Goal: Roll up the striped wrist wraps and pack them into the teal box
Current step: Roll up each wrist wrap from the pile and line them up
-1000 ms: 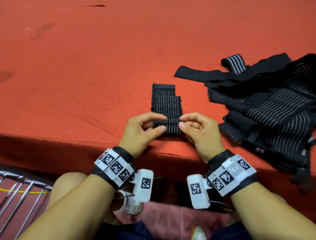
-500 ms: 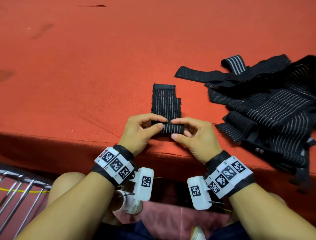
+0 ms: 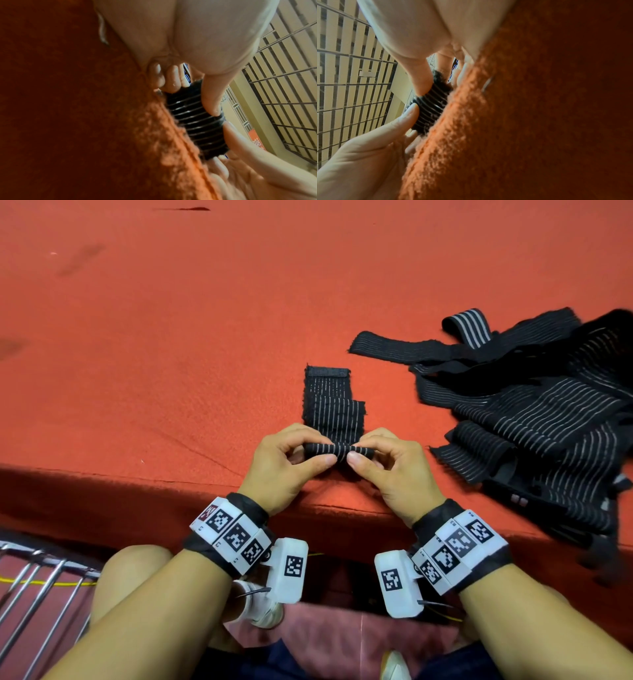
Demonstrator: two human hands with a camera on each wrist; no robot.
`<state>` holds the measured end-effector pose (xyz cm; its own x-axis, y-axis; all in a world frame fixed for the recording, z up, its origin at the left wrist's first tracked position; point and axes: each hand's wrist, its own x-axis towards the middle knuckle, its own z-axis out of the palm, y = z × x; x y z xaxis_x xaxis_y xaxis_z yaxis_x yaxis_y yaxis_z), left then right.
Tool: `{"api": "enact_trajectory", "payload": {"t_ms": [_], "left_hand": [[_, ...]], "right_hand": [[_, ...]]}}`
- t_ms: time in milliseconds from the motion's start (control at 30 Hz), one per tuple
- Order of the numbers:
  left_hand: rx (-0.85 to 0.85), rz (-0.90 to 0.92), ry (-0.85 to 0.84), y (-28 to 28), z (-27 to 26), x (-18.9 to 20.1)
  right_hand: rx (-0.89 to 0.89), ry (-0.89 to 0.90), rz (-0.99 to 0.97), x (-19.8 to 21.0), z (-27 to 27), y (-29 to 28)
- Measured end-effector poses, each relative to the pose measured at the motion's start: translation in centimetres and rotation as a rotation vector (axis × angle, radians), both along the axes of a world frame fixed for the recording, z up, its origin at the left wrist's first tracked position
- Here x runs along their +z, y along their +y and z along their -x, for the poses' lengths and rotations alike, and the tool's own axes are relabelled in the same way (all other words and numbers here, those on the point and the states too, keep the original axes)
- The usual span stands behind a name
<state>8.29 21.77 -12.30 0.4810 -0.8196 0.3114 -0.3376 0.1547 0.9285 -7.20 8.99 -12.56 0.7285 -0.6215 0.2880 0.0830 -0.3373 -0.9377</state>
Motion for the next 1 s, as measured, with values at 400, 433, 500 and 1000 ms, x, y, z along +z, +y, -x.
{"api": "enact_trajectory", "payload": {"t_ms": [400,433,500,1000], "left_hand": [[-0.029,-0.019,0.09,0.04,0.26,0.3],[-0.033,-0.02,0.085,0.03,0.28,0.35],[-0.038,-0.021,0.082,0.04,0.24,0.42],[-0.122,-0.012,0.183,0.35,0.34,0.77]], "right_hand": [[0.066,-0.037,-0.168,0.25,-0.02,0.21],[0.067,-0.047,-0.182,0.28,-0.04,0.24],[0.066,-0.055,-0.182,0.3,-0.06,0.28],[0.045,-0.124,-0.158,0.6,0.29,0.21]]}}
